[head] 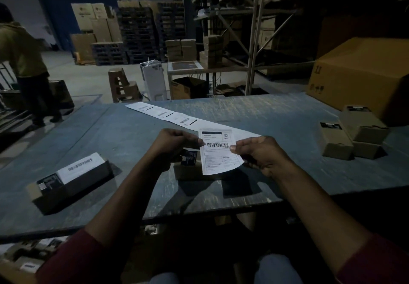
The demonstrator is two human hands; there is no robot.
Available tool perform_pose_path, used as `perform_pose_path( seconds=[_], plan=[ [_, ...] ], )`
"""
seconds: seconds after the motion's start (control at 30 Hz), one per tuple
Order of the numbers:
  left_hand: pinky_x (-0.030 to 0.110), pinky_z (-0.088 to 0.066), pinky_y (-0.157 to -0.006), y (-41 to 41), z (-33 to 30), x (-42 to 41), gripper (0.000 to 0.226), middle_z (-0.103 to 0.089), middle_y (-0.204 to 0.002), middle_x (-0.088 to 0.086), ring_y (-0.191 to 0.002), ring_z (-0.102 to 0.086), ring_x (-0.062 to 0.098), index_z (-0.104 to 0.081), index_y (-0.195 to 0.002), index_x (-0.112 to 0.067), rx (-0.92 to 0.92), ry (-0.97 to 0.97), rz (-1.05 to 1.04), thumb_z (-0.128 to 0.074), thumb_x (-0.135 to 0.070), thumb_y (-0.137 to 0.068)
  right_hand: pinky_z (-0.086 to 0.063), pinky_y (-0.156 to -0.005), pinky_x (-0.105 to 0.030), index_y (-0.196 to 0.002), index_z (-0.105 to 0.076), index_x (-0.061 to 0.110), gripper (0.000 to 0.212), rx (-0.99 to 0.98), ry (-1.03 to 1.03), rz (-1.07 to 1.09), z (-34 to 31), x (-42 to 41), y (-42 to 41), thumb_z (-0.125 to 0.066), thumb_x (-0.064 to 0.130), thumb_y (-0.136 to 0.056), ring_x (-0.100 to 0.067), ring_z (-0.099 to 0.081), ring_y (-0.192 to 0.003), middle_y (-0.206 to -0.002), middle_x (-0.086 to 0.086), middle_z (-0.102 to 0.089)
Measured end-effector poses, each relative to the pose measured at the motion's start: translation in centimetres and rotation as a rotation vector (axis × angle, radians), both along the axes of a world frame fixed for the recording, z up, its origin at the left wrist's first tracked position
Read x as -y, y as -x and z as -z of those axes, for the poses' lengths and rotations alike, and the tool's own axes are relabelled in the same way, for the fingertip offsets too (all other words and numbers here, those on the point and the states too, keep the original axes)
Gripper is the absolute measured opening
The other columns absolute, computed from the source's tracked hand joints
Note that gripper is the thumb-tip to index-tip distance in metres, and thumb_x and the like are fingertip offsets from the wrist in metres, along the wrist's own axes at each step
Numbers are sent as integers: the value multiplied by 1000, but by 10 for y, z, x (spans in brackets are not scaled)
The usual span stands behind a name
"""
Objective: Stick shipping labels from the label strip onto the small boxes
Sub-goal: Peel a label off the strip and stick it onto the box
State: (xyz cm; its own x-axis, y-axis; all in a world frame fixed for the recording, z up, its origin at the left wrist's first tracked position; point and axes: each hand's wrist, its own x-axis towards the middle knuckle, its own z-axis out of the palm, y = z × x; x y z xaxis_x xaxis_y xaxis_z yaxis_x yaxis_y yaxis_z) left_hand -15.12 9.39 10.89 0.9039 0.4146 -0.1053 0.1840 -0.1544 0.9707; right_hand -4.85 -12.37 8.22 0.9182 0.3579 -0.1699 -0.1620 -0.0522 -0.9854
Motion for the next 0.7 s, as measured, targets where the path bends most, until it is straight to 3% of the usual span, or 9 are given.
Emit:
perform_pose_path(
  seconds=[0.07,0.13,0.2,0.27,0.4,0.53,0.7],
  plan=[
    [24,-33,-50,-5,4,-1,21,-80,-84,11,-55,-59,18,-78,-100,-3,-7,-19,-34,-86,-8,-81,-49,-43,-20,-95,-74,-11,26,13,34,12,3,-2,2,-88,-4,-74,-15,-62,-47,-67,-12,-76],
    [26,-37,-50,-8,7,-1,43,-75,-78,10,-58,-60,18,-72,-108,-12,-30,-41,-67,-94,-8,-71,-45,-40,-19,-100,-73,-16,36,59,69,30,4,-3,4,-91,-4,-70,-14,-64,-47,-77,-17,-78],
    [31,-50,-52,-10,11,0,61,-73,-82,10,-64,-64,20,-65,-119,-15,-23,-38,-86,-96,-5,-68,-44,-40,-18,-102,-73,-13,42,100,106,38,5,-4,4,-93,-2,-67,-14,-67,-52,-82,-17,-79],
    [44,-62,-66,-13,17,0,71,-71,-87,13,-72,-69,25,-59,-127,-14,-2,-20,-113,-96,-3,-67,-44,-41,-20,-104,-74,-6,47,118,140,37,4,-4,3,-96,1,-64,-21,-69,-62,-85,-18,-80],
    [49,-64,-71,-15,21,-4,76,-73,-94,19,-78,-75,32,-54,-132,-13,12,-27,-129,-94,-1,-69,-49,-48,-23,-103,-74,6,51,158,222,31,1,-2,-1,-100,7,-59,-23,-71,-65,-86,-16,-80],
    [42,-64,-56,-14,19,-6,73,-72,-84,19,-62,-74,26,-50,-131,-13,-20,-11,-87,-89,7,-73,-51,-47,-24,-104,-72,4,52,140,262,17,-2,-3,-2,-100,7,-60,-15,-63,-46,-76,-16,-77],
    [57,-63,-83,-23,28,-11,75,-72,-101,17,-92,-75,34,-53,-124,-22,-53,-124,-131,-97,-5,-66,-49,-44,-24,-115,-64,8,67,129,296,28,-2,-9,1,-100,4,-59,-20,-67,-53,-74,-16,-77]
  ],
)
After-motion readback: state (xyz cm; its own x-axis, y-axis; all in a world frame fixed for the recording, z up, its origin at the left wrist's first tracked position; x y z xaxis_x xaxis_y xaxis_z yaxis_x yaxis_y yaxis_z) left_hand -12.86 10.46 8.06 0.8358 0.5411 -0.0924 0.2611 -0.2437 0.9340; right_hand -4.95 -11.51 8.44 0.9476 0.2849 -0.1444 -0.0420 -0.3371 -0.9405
